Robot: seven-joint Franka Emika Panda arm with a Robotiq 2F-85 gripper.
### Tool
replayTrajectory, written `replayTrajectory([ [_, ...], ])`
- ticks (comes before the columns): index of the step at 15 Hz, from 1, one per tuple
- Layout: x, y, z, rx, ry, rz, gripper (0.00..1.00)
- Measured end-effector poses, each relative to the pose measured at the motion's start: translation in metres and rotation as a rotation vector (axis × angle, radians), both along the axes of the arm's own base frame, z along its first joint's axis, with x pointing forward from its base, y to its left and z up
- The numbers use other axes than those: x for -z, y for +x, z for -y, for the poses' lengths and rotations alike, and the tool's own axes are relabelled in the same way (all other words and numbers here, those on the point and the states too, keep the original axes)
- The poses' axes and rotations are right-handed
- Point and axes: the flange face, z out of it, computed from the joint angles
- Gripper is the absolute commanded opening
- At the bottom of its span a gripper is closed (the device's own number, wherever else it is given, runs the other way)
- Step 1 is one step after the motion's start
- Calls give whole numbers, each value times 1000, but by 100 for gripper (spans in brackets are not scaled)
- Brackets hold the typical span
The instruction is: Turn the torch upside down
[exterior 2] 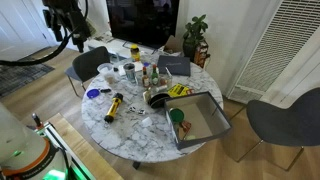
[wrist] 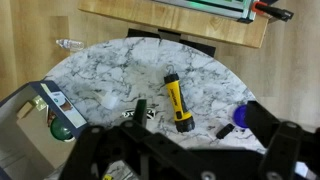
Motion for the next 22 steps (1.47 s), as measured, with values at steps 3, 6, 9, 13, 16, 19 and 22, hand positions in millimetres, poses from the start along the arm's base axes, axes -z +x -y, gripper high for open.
replayTrajectory([
  [3, 0, 0, 0, 0, 0, 0, 100],
  [6, 0, 0, 0, 0, 0, 0, 100],
  [9, 0, 0, 0, 0, 0, 0, 100],
  [13, 2, 4, -1, -33, 11, 5, 100],
  [16, 29, 21, -2, -120, 49, 21, 100],
  [19, 82, 40, 5, -172, 83, 27, 100],
  [22, 140, 49, 13, -184, 109, 47, 100],
])
